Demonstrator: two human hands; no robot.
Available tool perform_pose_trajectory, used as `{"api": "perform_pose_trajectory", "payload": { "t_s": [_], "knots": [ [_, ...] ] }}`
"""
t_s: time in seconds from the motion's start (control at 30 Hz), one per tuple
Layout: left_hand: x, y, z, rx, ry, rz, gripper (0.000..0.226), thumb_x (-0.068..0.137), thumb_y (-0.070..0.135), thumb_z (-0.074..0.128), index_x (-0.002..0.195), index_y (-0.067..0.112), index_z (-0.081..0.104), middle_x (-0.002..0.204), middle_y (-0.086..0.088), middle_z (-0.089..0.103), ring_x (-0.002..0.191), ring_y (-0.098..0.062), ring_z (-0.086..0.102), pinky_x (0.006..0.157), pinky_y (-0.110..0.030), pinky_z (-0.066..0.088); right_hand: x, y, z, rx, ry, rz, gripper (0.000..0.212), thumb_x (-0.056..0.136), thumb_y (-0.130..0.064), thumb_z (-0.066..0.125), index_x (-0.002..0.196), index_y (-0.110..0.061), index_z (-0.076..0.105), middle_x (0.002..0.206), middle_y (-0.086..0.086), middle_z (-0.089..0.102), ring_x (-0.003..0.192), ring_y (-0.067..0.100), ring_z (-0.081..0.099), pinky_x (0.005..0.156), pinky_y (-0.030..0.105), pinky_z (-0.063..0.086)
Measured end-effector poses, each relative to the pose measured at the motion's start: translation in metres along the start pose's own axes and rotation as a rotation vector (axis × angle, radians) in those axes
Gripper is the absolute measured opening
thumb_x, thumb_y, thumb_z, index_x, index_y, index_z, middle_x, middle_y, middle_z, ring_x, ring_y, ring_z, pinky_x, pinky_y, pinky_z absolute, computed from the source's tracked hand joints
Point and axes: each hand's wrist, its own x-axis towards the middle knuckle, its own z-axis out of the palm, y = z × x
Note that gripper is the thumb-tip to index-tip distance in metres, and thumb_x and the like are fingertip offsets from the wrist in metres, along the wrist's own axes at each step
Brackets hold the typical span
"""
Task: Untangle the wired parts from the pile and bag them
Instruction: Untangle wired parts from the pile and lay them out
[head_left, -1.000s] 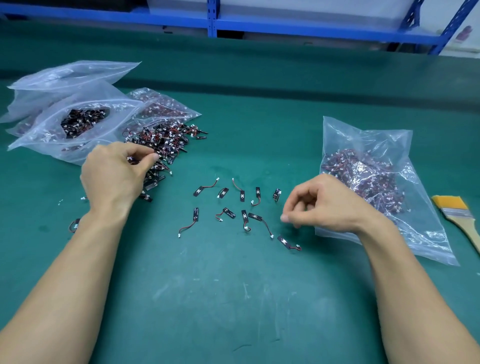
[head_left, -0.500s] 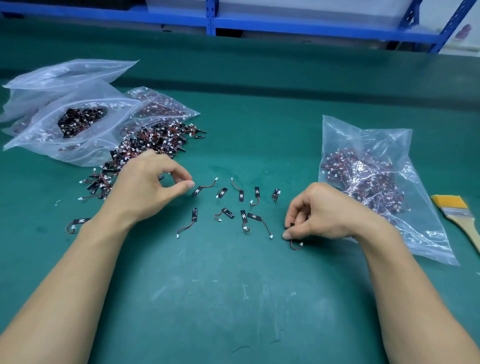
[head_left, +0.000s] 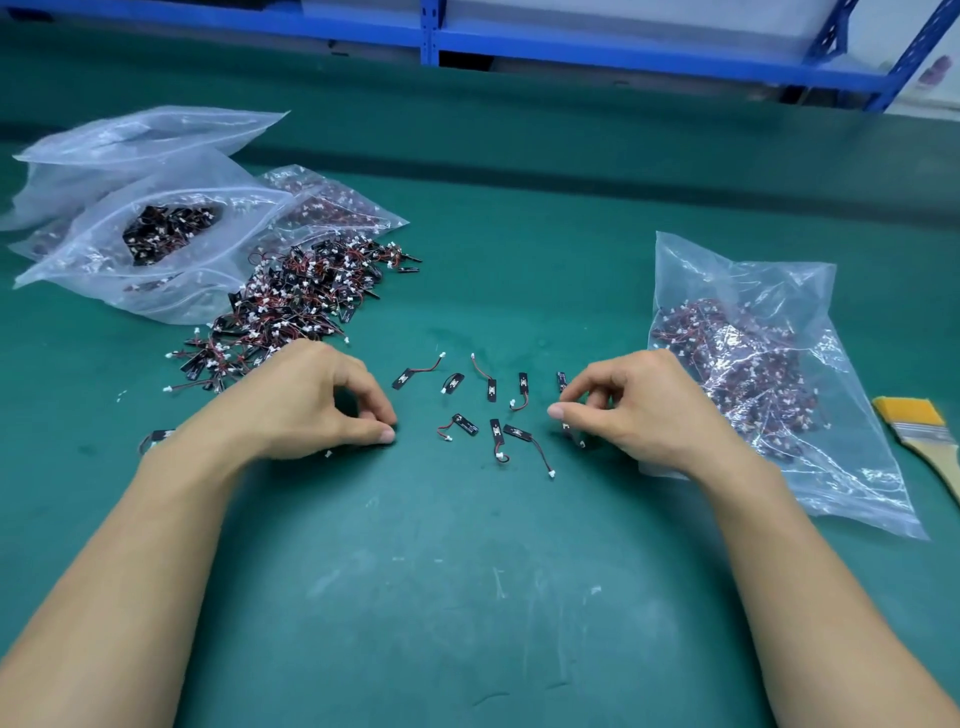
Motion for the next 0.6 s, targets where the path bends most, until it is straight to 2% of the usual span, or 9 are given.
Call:
{"api": "perform_pose_trajectory", "payload": {
  "t_s": [0.17, 0.3, 0.4, 0.5, 0.6],
  "knots": [
    [0.004, 0.03, 0.018, 0.066, 0.252, 0.167, 0.013, 0.079, 0.043, 0.075, 0.075, 0.031, 0.077, 0.066, 0.015, 0.064, 0.069, -0.011, 0.058, 0.068, -0.032, 0.048, 0.0, -0.006, 0.004, 0.025, 0.034, -0.108, 0.006, 0.082, -0.028, 0.08, 0.078, -0.027, 0.076, 0.053, -0.016, 0.061, 0.05, 0.007, 0.053, 0.057, 0.019, 0.039],
    [0.014, 0.053, 0.046, 0.195, 0.358, 0.143, 0.013, 0.081, 0.039, 0.08, 0.074, 0.029, 0.075, 0.053, 0.015, 0.043, 0.064, -0.016, 0.041, 0.062, -0.03, 0.037, 0.0, -0.011, 0.012, 0.015, -0.036, -0.141, 0.003, 0.083, -0.027, 0.081, 0.084, -0.028, 0.078, 0.05, -0.02, 0.053, 0.052, 0.006, 0.051, 0.058, 0.025, 0.038],
    [0.021, 0.053, 0.055, 0.295, 0.342, 0.074, 0.022, 0.08, 0.054, 0.074, 0.076, 0.032, 0.076, 0.053, 0.018, 0.035, 0.07, -0.015, 0.037, 0.068, -0.03, 0.03, -0.001, -0.014, 0.017, -0.017, -0.076, -0.142, 0.006, 0.084, -0.032, 0.079, 0.09, -0.031, 0.079, 0.053, -0.024, 0.054, 0.056, 0.003, 0.051, 0.059, 0.026, 0.038],
    [0.021, 0.05, 0.057, 0.34, 0.308, 0.024, 0.029, 0.079, 0.063, 0.069, 0.08, 0.035, 0.076, 0.057, 0.016, 0.039, 0.073, -0.014, 0.038, 0.07, -0.03, 0.029, -0.001, -0.017, 0.019, -0.045, -0.093, -0.129, 0.009, 0.086, -0.034, 0.076, 0.094, -0.034, 0.079, 0.053, -0.024, 0.054, 0.058, 0.001, 0.051, 0.06, 0.027, 0.038],
    [0.019, 0.049, 0.055, 0.322, 0.281, 0.001, 0.028, 0.077, 0.064, 0.07, 0.079, 0.037, 0.074, 0.057, 0.016, 0.044, 0.073, -0.012, 0.04, 0.07, -0.03, 0.03, -0.001, -0.02, 0.021, -0.083, -0.112, -0.13, 0.01, 0.088, -0.036, 0.074, 0.097, -0.036, 0.079, 0.053, -0.02, 0.053, 0.057, 0.0, 0.049, 0.064, 0.03, 0.046]
  ]
}}
